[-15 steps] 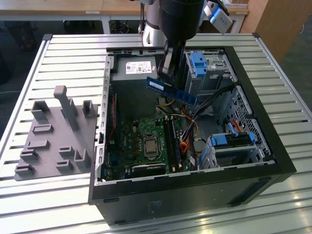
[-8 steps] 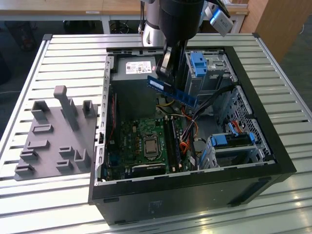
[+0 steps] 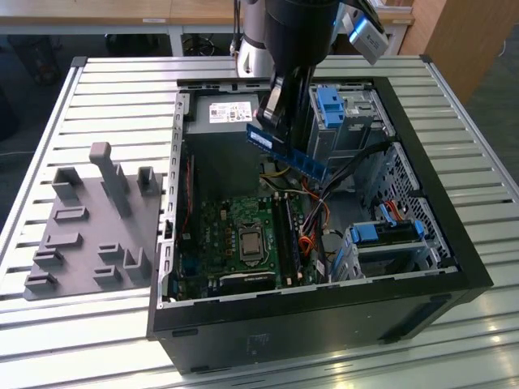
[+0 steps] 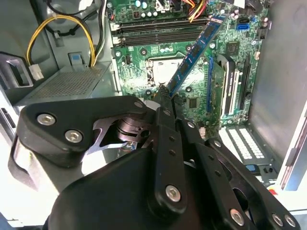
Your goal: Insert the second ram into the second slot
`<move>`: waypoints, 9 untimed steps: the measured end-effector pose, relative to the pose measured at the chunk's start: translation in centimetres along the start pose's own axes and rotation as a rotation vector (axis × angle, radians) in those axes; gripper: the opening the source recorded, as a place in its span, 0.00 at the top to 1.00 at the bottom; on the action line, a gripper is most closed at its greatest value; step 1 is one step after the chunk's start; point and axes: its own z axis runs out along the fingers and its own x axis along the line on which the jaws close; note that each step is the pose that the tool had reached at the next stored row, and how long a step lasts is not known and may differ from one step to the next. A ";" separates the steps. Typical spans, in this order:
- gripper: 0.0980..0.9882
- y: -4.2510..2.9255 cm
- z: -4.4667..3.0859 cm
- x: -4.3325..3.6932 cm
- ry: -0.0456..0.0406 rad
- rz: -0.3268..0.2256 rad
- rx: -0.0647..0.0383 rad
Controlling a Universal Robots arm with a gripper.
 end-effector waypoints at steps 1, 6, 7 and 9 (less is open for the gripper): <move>0.96 0.00 0.00 0.00 -0.0001 0.008 0.000; 0.96 0.00 0.00 0.00 -0.0006 0.046 0.000; 0.96 0.00 0.00 0.00 -0.0007 0.053 0.000; 0.96 0.00 0.00 0.00 -0.0009 0.068 0.000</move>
